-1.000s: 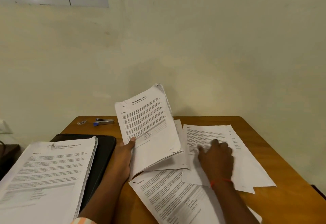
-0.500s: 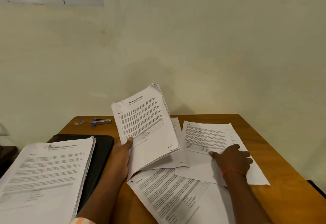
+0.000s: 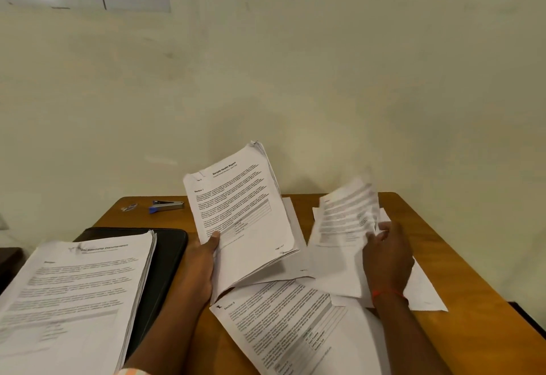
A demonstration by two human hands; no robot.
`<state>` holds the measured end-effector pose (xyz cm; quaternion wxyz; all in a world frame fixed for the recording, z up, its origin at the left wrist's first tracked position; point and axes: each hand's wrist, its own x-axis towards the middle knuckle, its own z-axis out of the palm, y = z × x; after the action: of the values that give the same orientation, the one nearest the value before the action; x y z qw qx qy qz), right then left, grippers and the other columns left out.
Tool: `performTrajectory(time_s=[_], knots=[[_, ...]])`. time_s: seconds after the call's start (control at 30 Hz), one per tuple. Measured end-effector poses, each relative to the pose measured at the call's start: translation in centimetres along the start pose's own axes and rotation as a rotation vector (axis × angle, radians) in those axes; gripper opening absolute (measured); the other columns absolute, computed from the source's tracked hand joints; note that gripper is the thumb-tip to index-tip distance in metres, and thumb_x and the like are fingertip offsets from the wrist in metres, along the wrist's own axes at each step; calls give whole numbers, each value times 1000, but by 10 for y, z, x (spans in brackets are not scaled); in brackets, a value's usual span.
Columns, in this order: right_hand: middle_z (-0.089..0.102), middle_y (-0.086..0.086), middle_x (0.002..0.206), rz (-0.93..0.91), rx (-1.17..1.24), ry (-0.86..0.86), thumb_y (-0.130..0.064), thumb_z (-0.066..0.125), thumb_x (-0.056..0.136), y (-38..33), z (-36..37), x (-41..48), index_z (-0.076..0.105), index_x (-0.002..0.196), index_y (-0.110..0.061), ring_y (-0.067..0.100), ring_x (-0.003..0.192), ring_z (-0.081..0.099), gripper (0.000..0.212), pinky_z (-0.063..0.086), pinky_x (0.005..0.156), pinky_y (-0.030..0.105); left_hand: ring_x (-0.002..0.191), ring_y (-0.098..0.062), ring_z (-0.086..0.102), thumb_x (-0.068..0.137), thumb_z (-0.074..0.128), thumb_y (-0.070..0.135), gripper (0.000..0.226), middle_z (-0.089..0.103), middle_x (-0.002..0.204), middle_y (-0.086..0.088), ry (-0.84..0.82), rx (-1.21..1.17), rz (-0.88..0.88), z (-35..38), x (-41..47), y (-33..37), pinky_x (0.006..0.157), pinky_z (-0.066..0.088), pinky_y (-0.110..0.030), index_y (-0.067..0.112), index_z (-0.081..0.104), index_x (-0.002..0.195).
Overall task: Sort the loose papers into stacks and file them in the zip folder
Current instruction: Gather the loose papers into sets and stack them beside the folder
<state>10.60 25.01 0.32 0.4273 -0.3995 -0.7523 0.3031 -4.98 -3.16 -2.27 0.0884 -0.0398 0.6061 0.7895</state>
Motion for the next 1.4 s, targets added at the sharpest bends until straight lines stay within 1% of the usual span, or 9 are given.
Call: performTrajectory(time_s=[0.13,0.2,0.27,0.4,0.67,0.9,1.0,1.2,1.4], knots=[[59,13,120,29,451,182,-7,69,93,-12,-8,-2,59,106,-2,18,99,60,18,45,62,4,103,-29,72,102,59,22,29,73,118,-6,-7,-6,-3,0,-1,0,80,59,-44,19,59,131],[63,8,114,155,648,144,-12,70,93,-13,-10,0,58,108,-4,9,91,63,21,48,64,7,103,-29,72,102,59,22,29,73,118,-6,-5,-9,-4,0,0,1,80,59,-44,19,60,131],[67,4,114,255,772,83,-17,72,91,-9,-8,2,57,108,-12,14,97,67,23,57,75,26,103,-29,72,102,60,22,30,73,118,-6,-5,-7,1,1,1,0,82,59,-46,19,60,132],[70,2,109,308,813,47,-20,75,90,-4,-4,6,59,106,-18,23,100,70,23,59,82,41,104,-30,72,102,60,22,30,74,118,-6,-12,-13,3,0,0,1,90,57,-52,20,59,132],[71,0,112,321,879,63,-20,74,91,-3,-2,8,58,112,-16,16,96,71,27,58,74,32,103,-29,70,103,58,21,23,73,115,-7,-12,-9,-9,2,-2,3,83,57,-45,19,61,126],[66,-2,122,366,966,340,-16,73,91,3,-8,11,49,128,-13,6,102,69,44,59,82,24,100,-30,71,102,59,20,12,73,110,-5,-16,-19,0,4,-4,6,80,58,-44,24,63,113],[66,-1,122,345,921,151,-16,73,91,-3,-1,4,51,128,-19,11,105,68,44,59,85,33,102,-30,72,102,60,20,14,74,114,-8,-44,-13,7,4,-8,7,89,58,-51,21,64,115],[72,1,110,227,832,-501,-15,74,88,-32,20,-40,53,124,-21,20,89,75,43,61,66,32,100,-24,75,102,59,18,19,77,113,-2,-156,18,51,4,-15,10,89,58,-48,22,66,120],[73,5,116,206,870,-760,-7,73,88,-40,36,-64,56,127,-21,28,103,72,45,61,81,48,77,0,73,104,55,14,17,75,86,19,-213,131,108,8,-19,9,63,55,-16,29,62,106]])
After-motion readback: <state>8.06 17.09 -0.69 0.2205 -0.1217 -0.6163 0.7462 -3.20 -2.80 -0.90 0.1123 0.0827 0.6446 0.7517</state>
